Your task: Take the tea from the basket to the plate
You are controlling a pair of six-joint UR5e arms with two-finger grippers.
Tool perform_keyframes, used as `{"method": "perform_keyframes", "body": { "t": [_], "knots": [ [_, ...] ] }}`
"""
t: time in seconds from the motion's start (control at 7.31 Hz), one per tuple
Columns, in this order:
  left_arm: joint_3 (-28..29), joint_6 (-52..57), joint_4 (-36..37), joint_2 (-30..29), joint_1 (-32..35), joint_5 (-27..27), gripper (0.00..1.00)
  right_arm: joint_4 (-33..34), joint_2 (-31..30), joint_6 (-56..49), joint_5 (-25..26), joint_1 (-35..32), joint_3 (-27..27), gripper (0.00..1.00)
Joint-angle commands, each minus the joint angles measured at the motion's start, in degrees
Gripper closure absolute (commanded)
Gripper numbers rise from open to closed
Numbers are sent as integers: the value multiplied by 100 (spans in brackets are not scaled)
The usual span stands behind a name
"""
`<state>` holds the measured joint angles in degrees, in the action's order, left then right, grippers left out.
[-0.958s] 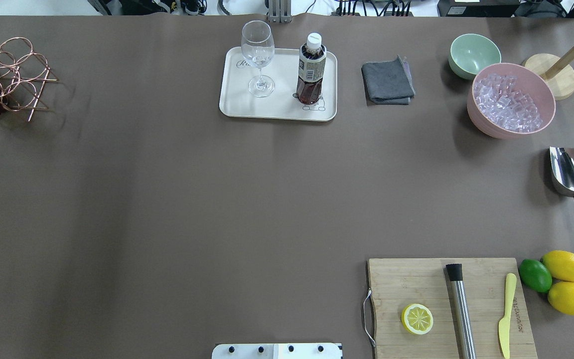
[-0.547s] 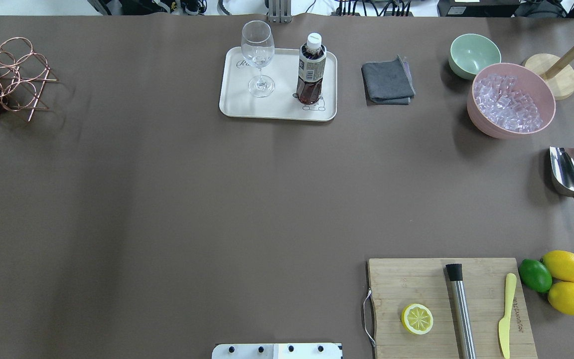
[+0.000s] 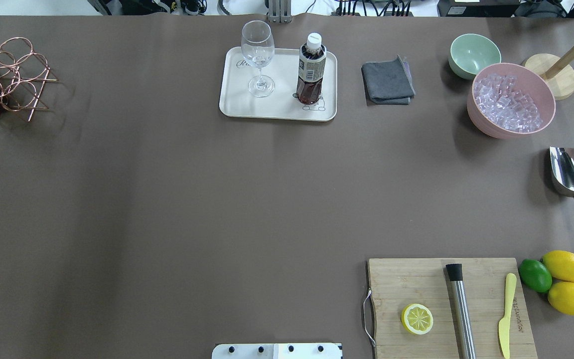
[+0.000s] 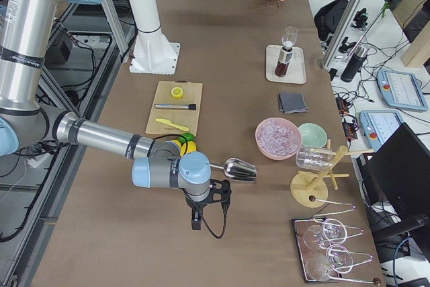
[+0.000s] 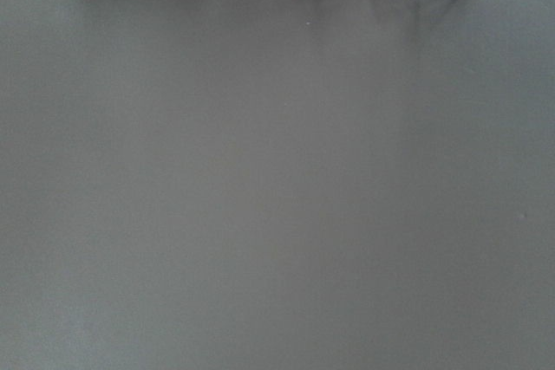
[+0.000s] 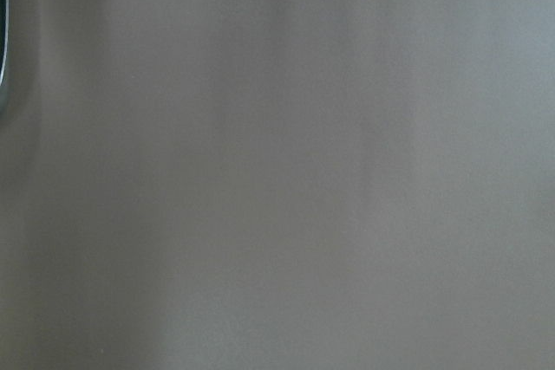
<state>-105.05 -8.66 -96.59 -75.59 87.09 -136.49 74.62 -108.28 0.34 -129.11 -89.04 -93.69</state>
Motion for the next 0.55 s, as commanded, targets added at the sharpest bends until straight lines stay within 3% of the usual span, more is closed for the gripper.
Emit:
{"method": "perform_keyframes", "body": {
  "t": [0.0, 0.41],
  "knots": [
    [-6, -13, 0, 0, 36, 0, 4, 0, 0, -16, 0, -17, 0, 0],
    [-50, -13, 0, 0, 71, 0, 4, 0, 0, -16, 0, -26, -9, 0]
  ]
}}
